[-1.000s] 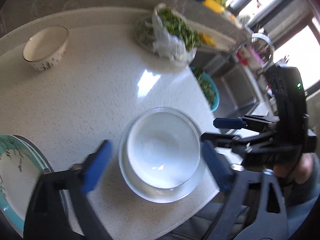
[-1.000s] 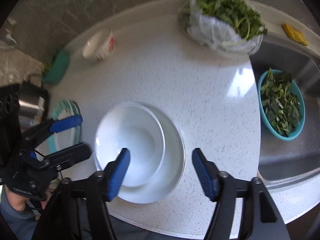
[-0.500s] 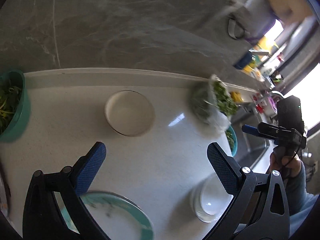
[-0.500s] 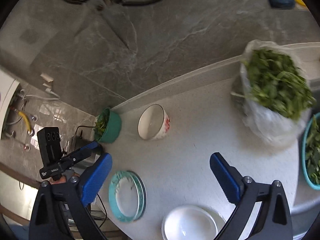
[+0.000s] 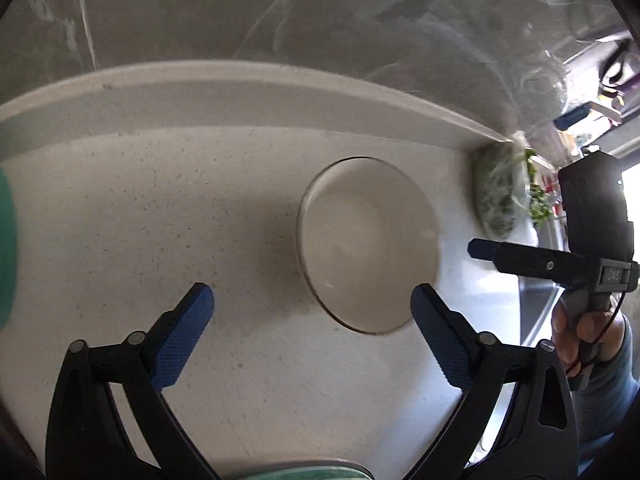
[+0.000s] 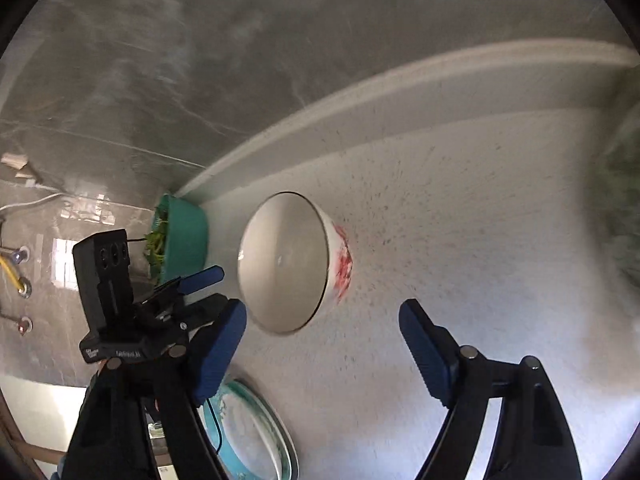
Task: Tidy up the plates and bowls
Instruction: 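Move both grippers toward the red-patterned bowl by the wall, then pinch the red-patterned bowl rim with both grippers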
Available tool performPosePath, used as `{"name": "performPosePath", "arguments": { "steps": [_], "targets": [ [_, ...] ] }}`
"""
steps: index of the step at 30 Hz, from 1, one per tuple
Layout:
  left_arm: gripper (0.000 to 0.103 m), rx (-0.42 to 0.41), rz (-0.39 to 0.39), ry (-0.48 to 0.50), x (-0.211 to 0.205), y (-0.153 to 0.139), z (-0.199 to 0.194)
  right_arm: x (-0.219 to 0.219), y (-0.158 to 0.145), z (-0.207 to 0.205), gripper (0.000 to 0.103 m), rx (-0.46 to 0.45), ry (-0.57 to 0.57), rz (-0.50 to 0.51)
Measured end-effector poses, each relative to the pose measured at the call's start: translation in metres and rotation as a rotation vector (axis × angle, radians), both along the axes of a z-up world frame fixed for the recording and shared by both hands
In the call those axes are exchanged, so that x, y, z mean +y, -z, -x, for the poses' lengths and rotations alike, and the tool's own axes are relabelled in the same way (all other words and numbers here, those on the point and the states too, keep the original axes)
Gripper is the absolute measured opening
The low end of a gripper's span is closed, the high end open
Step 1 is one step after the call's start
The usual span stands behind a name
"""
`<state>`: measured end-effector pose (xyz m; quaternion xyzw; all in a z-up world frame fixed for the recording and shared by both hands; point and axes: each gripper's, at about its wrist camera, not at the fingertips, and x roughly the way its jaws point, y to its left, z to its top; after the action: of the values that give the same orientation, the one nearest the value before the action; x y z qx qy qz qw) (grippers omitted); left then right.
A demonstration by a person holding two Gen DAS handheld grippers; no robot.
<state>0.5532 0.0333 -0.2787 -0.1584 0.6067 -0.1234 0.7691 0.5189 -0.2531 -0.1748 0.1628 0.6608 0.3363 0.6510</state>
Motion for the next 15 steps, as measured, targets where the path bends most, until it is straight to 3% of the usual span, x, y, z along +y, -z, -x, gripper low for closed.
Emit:
{"name": "performPosePath", "arguments": {
  "steps": [1, 5, 7, 9, 15],
  "targets": [
    [0.085, 0.011, 0.004, -0.004, 0.005, 0.007, -0.004, 0.004, 0.006, -0.002, 0.080, 0.007, -0.004, 0.010],
    [0.077, 0.019, 0.021, -0.005, 0.016, 0.023, -0.011, 0.016, 0.023, -0.009, 0.079, 0.036, -0.008, 0.011],
    [0.067, 0.021, 0.020, 0.008, 0.015, 0.028, -0.009, 0.016, 0.026, -0.010, 0.078, 0.040, -0.014, 0.017],
    [0.067, 0.021, 0.029, 0.008, 0.017, 0.034, -0.009, 0.016, 0.028, -0.010, 0.077, 0.044, -0.023, 0.021],
    [0.039, 0.022, 0.040, 0.029, 0.005, 0.039, -0.003, 0.026, 0.035, -0.009, 0.068, 0.059, -0.048, 0.038]
  ]
}}
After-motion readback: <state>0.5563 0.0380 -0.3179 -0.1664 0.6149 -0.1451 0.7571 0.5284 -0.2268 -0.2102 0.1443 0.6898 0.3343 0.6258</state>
